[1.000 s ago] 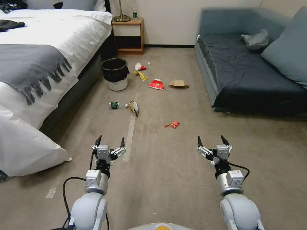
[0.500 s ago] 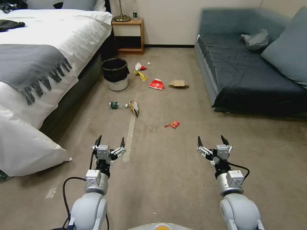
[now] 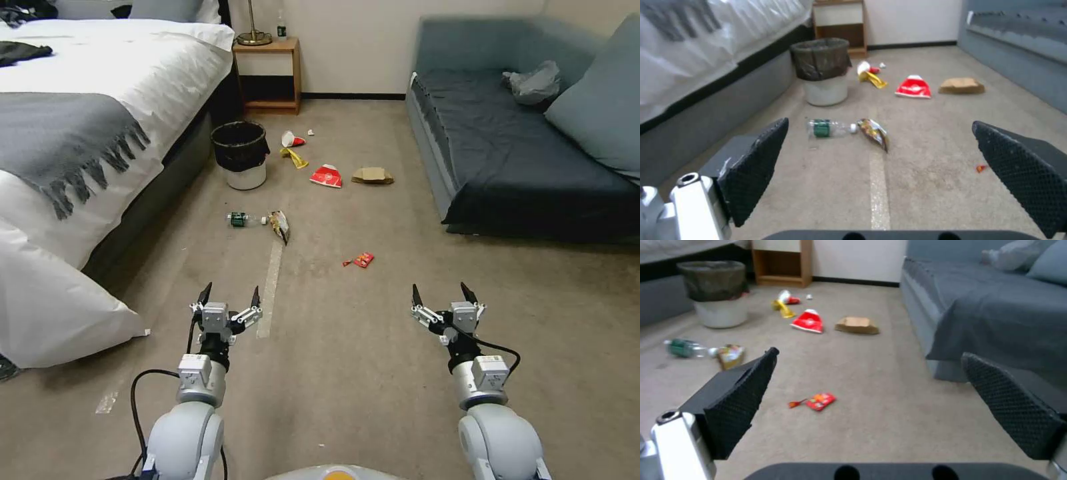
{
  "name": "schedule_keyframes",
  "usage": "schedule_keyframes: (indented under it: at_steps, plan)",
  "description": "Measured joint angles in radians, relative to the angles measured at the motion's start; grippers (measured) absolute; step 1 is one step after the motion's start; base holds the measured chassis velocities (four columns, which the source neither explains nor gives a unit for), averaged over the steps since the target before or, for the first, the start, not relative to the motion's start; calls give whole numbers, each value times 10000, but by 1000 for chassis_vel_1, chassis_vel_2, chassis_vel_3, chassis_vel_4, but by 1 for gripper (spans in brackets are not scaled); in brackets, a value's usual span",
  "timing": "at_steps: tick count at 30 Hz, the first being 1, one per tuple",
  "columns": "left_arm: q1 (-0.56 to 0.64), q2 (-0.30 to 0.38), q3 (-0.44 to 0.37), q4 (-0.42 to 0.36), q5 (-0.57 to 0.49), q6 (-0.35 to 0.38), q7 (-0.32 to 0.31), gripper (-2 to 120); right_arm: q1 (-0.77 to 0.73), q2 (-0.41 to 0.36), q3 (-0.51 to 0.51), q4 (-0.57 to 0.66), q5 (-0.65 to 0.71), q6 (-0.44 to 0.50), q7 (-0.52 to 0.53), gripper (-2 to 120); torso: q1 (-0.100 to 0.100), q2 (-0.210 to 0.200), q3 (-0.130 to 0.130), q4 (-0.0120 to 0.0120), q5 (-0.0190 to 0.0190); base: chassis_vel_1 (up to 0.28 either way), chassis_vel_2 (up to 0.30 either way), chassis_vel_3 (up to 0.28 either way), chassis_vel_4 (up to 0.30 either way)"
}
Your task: Pick up the trash can from the floor.
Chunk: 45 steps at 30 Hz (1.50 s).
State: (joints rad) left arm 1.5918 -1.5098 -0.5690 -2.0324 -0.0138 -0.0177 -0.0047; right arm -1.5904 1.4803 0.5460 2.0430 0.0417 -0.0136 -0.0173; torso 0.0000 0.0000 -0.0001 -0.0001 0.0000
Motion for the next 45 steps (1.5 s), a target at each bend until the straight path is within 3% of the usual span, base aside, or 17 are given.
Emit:
schedule_keyframes:
  at_steps: [7,9,12,14,15,17,18,21,45]
  plan:
    - [1976,-445,-893,-1336,-655,-879,-317,100,-2125,-937,-256,2139,2011,-712,-948,100,-1,3,-1,8,-1,0,0,0,0]
    - [2105,-480,-923,-1379,-748,-920,-297,100,-2227,-959,-260,2146,2123,-712,-1009,100,-1,0,-1,-4,-4,0,0,0,0]
    - [2770,-682,-1338,-1932,-1254,-1350,-403,100,-2473,-1145,-277,2492,2860,-710,-1417,100,0,1,0,1,7,0,0,0,0]
    - [3254,-830,-1611,-2275,-1605,-1635,-481,100,-2573,-1225,-302,2600,3232,-708,-1592,100,-1,1,-1,1,-9,0,0,0,0]
    - [3555,-922,-1789,-2507,-1814,-1823,-546,100,-2566,-1237,-313,2599,3365,-691,-1622,100,-1,1,-1,8,5,0,0,0,0]
    - [3722,-973,-1924,-2559,-1992,-2093,-490,100,-2532,-1243,-325,2578,3470,-672,-1627,100,-1,2,-1,7,17,0,0,0,0]
    - [3792,-999,-1968,-2439,-2114,-2335,-339,100,-2468,-1246,-324,2534,3542,-647,-1627,100,-1,1,-1,4,-12,0,0,0,0]
    - [3787,-1005,-2003,-2376,-2158,-2447,-256,100,-2386,-1247,-322,2457,3600,-625,-1622,100,-1,1,-1,-1,7,0,0,0,0]
    - [3794,-990,-1942,-2431,-2267,-2457,-218,100,-2206,-1444,-294,2199,3658,-384,-1592,100,-1,1,0,1,0,0,0,0,0]
